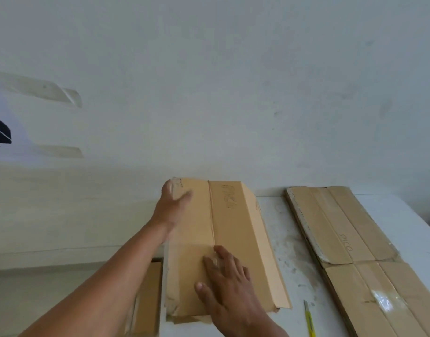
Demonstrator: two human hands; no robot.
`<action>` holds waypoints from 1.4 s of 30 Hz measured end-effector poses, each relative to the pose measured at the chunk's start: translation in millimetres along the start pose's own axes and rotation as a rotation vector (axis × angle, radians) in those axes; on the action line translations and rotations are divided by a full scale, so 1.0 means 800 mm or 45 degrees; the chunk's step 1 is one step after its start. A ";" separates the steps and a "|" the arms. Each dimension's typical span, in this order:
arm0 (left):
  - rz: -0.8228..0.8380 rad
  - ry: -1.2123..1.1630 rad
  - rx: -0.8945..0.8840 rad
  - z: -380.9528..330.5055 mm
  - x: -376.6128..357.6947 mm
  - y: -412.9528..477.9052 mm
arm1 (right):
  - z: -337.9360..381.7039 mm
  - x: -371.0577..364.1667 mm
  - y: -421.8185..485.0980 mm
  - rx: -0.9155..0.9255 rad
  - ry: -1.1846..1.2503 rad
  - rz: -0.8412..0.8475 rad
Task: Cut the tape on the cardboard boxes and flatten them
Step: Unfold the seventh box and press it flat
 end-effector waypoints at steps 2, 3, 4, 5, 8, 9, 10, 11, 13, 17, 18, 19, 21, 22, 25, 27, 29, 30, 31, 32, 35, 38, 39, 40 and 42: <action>-0.144 0.773 -0.081 -0.023 -0.013 -0.011 | -0.001 -0.001 0.001 0.010 -0.033 -0.012; -0.178 1.018 -0.172 -0.040 -0.032 -0.024 | -0.001 0.002 0.002 0.033 -0.011 -0.036; -0.138 1.110 -0.253 -0.045 -0.054 -0.032 | -0.002 0.007 0.001 0.063 0.053 -0.069; -0.045 1.072 -0.330 -0.047 -0.078 -0.039 | -0.004 0.013 0.001 0.093 0.159 -0.105; 0.348 0.648 -0.384 -0.034 -0.147 -0.054 | -0.023 0.035 -0.003 0.113 0.570 -0.199; 0.396 0.623 -0.368 -0.031 -0.162 -0.057 | -0.035 0.044 -0.006 0.088 0.699 -0.246; 0.379 0.653 -0.343 -0.029 -0.169 -0.058 | -0.051 0.052 -0.008 0.032 0.800 -0.288; 0.326 0.700 -0.319 -0.029 -0.170 -0.057 | -0.070 0.059 -0.011 -0.047 0.874 -0.325; 0.263 0.791 -0.287 -0.029 -0.171 -0.059 | -0.118 0.073 -0.018 -0.240 1.005 -0.462; 0.245 0.832 -0.219 -0.033 -0.180 -0.061 | -0.215 0.069 -0.012 -0.528 1.106 -0.548; 0.235 0.831 -0.193 -0.032 -0.182 -0.060 | -0.231 0.054 -0.005 -0.587 1.124 -0.399; 0.227 0.845 -0.174 -0.031 -0.185 -0.060 | -0.248 0.033 0.002 -0.636 1.190 -0.243; 0.227 0.885 -0.140 -0.033 -0.192 -0.060 | -0.269 0.003 0.007 -0.698 1.354 -0.026; 0.236 0.884 -0.116 -0.034 -0.196 -0.060 | -0.274 0.000 0.004 -0.700 1.431 0.014; 0.286 0.758 0.012 -0.041 -0.207 -0.062 | -0.287 0.044 -0.005 -0.588 1.396 -0.061; 0.318 0.632 0.077 -0.048 -0.214 -0.064 | -0.284 0.096 -0.015 -0.449 1.352 -0.155; 0.332 0.487 0.071 -0.059 -0.221 -0.063 | -0.251 0.140 -0.021 -0.182 1.473 -0.141; 0.333 0.420 0.070 -0.064 -0.225 -0.063 | -0.230 0.155 -0.021 -0.047 1.519 -0.101; 0.323 0.355 0.075 -0.068 -0.227 -0.063 | -0.207 0.163 -0.019 0.067 1.511 -0.052; 0.303 0.287 0.078 -0.070 -0.228 -0.064 | -0.183 0.166 -0.018 0.159 1.471 0.000; 0.211 0.143 0.082 -0.067 -0.217 -0.062 | -0.147 0.151 -0.002 0.238 1.397 0.047; 0.132 0.024 0.100 -0.051 -0.200 -0.058 | -0.166 0.124 0.024 0.119 1.416 -0.017; 0.104 0.004 0.101 -0.050 -0.197 -0.058 | -0.172 0.114 0.031 0.112 1.311 0.002; 0.085 -0.005 0.103 -0.048 -0.196 -0.057 | -0.176 0.103 0.036 0.128 1.167 0.043; 0.071 -0.036 0.108 -0.045 -0.199 -0.054 | -0.180 0.089 0.039 0.177 0.883 0.125</action>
Point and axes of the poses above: each hand's wrist, its own y-axis towards the middle knuckle, its own x-axis out of the back of the hand, z = x × y, the point moved 9 cm from there along y, towards the middle knuckle, and after that the axes turned 11 degrees about z, right-handed, at the moved point
